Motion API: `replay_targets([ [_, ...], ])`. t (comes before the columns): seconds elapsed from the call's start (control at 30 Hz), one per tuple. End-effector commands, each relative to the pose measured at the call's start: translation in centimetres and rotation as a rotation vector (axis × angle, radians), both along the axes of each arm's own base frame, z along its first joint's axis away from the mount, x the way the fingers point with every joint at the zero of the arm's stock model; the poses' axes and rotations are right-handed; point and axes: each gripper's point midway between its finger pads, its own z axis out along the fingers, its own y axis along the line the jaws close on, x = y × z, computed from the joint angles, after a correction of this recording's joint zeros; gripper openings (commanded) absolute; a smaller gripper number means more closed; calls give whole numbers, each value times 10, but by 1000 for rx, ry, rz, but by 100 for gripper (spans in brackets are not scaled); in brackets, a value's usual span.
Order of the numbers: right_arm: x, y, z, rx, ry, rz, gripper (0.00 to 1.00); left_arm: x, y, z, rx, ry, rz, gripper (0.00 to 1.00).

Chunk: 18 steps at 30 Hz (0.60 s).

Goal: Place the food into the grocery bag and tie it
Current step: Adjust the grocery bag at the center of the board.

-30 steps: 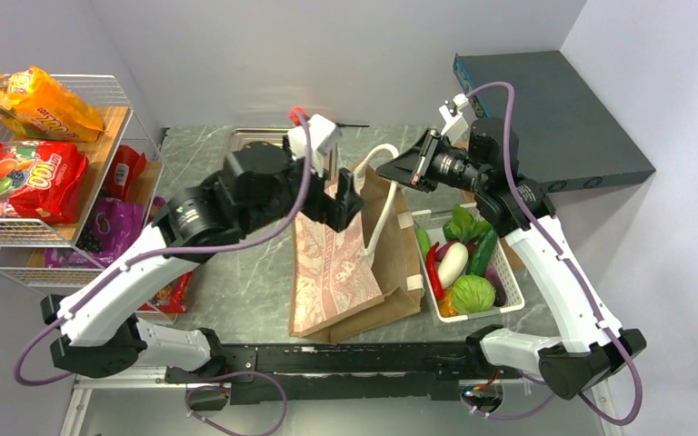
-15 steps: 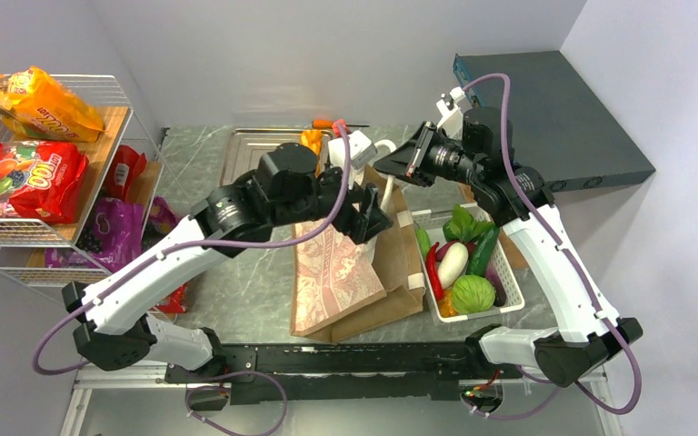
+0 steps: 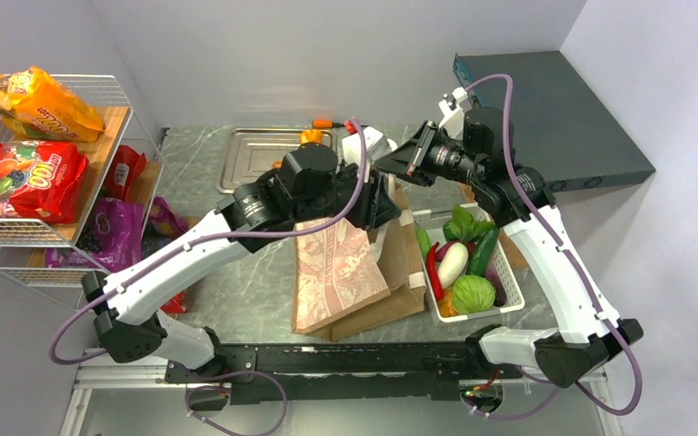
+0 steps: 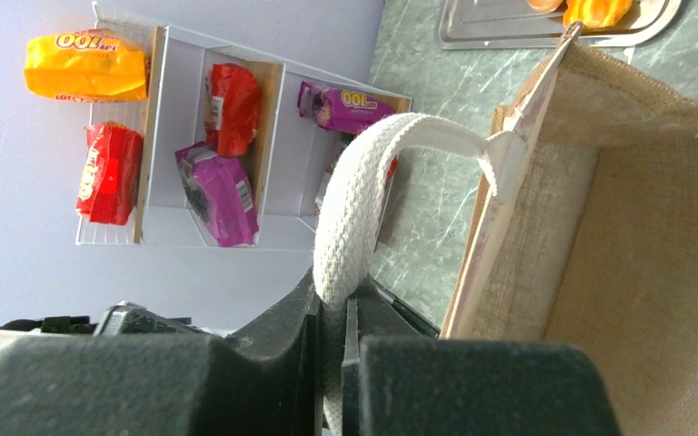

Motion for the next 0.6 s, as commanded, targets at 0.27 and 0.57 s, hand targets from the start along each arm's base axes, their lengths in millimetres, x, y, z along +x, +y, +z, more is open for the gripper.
replay_targets([
  [0.27, -13, -6, 58, 97, -140, -11, 0, 18, -11, -13, -20, 96, 103, 59],
  [0.57, -17, -6, 53, 90, -129, -5, 2, 20, 1, -8, -30, 97, 152, 0],
])
